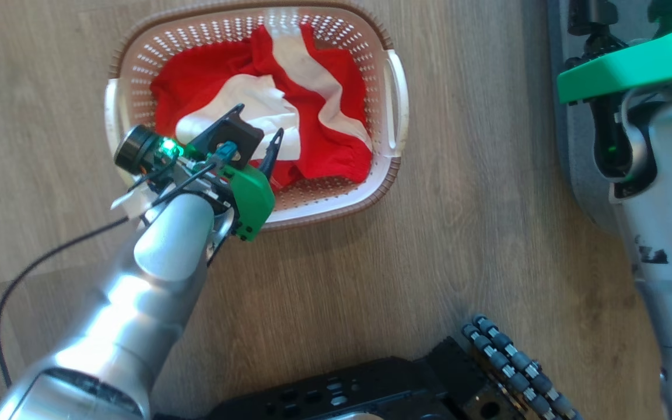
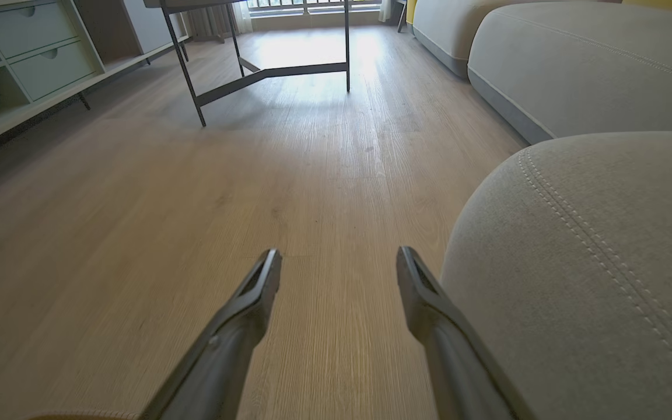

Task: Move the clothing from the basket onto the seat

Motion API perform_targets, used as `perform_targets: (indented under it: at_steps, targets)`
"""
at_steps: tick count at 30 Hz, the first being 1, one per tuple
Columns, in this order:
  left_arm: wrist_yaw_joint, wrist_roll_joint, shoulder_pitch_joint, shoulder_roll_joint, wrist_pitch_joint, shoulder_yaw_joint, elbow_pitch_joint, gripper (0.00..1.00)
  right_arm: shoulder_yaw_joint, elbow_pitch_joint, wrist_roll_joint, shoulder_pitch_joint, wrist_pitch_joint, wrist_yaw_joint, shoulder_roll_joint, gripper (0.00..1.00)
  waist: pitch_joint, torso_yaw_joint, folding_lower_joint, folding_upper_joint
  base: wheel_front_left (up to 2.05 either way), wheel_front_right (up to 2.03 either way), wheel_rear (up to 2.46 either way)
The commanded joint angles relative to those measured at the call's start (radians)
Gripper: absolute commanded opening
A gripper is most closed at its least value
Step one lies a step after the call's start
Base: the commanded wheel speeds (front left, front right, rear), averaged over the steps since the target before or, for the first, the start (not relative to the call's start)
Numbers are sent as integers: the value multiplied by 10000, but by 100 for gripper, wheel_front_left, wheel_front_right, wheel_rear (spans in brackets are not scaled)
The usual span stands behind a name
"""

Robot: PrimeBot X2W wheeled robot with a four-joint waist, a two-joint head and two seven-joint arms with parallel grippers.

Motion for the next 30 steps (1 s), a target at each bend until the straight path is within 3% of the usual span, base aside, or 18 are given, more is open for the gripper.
perform_targets:
  at_steps: [1, 6, 11, 22, 23, 24, 25, 30]
  targets:
    - [62, 171, -241, 143, 8, -50, 212, 100, 87, -310, 28, 42, -47, 71, 128, 100, 162, -180, 0, 0, 0, 0, 0]
    - [273, 613, -1073, 143, 318, -878, 1285, 100, 115, -273, 49, 30, -47, 71, 265, 100, 388, -370, 0, 0, 0, 0, 0]
    - [418, 1001, -1665, 143, 1344, -1509, 2307, 100, 126, -238, 85, 23, -47, 71, 404, 100, 549, -474, 0, 0, 0, 0, 0]
    - [879, 969, -2164, 143, 2845, -1783, 2922, 100, 123, -233, 92, 22, -47, 71, 524, 100, 729, -551, 0, 0, 0, 0, 0]
    - [933, 846, -2149, 143, 2870, -1685, 2934, 95, 117, -238, 92, 19, -47, 71, 526, 100, 732, -545, 0, 0, 0, 0, 0]
    - [923, 789, -2118, 143, 2881, -1672, 2942, 41, 111, -242, 94, 19, -47, 71, 527, 100, 731, -539, 0, 0, 0, 0, 0]
    - [921, 752, -2097, 143, 2860, -1678, 2947, 0, 109, -242, 97, 20, -47, 71, 531, 100, 729, -536, 0, 0, 0, 0, 0]
    - [963, 417, -1907, 143, 2812, -1626, 2924, 0, 94, -185, 117, 26, -47, 71, 517, 100, 569, -466, 0, 0, 0, 0, 0]
